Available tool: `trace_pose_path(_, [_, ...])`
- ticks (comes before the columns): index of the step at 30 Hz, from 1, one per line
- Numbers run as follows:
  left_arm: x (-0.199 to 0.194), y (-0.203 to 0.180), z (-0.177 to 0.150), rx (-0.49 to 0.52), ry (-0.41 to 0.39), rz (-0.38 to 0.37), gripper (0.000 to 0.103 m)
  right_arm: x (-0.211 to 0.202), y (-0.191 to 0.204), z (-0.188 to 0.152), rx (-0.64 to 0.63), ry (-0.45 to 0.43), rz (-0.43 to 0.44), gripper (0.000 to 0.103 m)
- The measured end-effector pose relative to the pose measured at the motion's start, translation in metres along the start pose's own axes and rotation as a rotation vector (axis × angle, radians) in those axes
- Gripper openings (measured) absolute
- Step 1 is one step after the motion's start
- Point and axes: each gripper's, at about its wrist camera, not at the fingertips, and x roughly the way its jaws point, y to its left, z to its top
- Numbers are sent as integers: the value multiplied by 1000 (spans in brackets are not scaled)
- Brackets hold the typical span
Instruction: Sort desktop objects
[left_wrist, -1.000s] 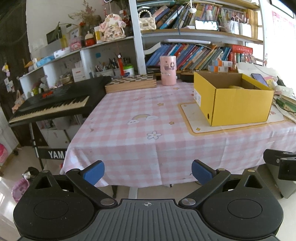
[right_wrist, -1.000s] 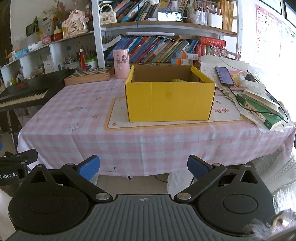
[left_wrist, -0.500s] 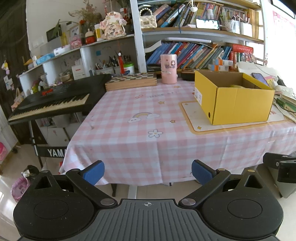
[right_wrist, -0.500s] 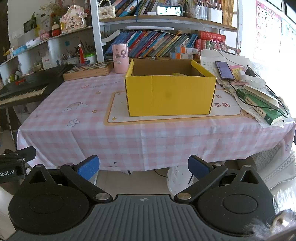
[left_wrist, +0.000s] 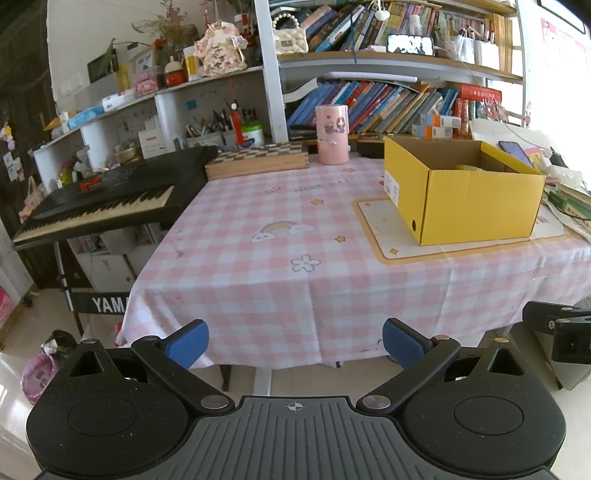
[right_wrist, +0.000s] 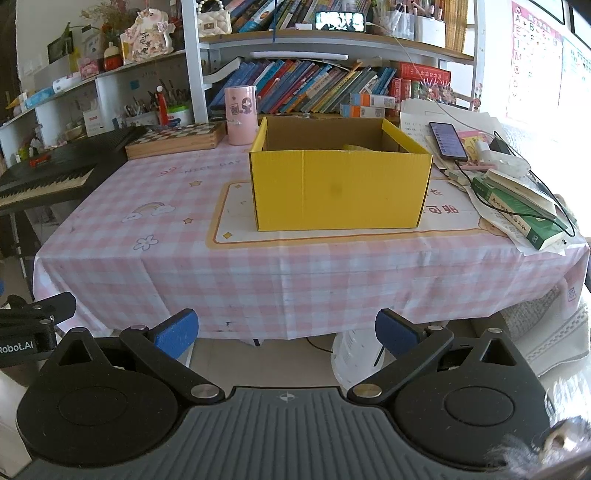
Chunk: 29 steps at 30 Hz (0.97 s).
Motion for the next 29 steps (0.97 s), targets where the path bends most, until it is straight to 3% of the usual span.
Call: trace_pose_path(29, [1, 3, -3, 3, 0, -8, 103, 4, 3, 1, -19, 16, 23, 103])
